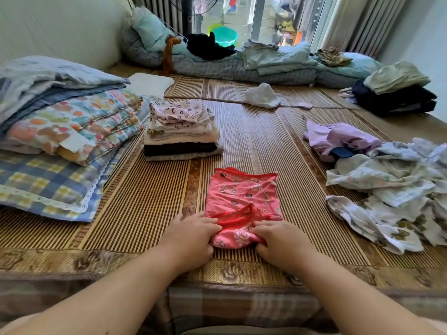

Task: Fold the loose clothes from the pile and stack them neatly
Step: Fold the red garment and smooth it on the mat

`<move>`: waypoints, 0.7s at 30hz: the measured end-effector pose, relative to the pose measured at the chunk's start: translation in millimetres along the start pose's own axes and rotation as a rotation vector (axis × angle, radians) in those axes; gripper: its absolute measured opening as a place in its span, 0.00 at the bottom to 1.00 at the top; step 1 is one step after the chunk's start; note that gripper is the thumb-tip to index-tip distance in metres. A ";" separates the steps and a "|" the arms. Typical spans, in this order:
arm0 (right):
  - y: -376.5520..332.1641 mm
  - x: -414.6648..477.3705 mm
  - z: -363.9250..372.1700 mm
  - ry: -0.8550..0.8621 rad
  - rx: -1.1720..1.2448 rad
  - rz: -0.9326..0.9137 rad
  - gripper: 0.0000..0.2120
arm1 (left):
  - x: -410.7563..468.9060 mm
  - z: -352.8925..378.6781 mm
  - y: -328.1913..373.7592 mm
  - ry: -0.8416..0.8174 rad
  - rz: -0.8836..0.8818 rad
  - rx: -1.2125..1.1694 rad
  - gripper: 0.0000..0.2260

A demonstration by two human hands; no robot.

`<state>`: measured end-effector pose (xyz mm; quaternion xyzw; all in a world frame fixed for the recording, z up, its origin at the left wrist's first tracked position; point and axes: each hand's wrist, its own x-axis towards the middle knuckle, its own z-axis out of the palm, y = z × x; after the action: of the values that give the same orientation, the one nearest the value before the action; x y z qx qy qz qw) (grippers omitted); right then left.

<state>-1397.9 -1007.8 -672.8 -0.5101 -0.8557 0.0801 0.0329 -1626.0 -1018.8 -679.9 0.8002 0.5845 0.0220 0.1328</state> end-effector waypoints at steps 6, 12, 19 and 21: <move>7.1 -7.8 -17.0 0.008 0.313 0.126 0.06 | -0.9 -14.2 -0.5 0.058 -0.056 -0.196 0.11; 15.4 -5.4 -46.0 -0.028 0.926 0.273 0.07 | 3.2 -32.4 4.6 -0.079 -0.073 -0.808 0.16; 32.5 45.3 -43.6 0.068 1.035 0.562 0.13 | 45.6 -31.0 4.0 0.066 -0.462 -1.141 0.16; 35.4 58.9 -36.3 0.218 0.934 0.624 0.18 | 58.8 -29.3 3.6 0.142 -0.574 -1.124 0.14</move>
<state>-1390.3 -935.8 -644.7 -0.6751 -0.5301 0.4026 0.3179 -1609.6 -959.0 -657.9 0.4161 0.6824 0.3421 0.4941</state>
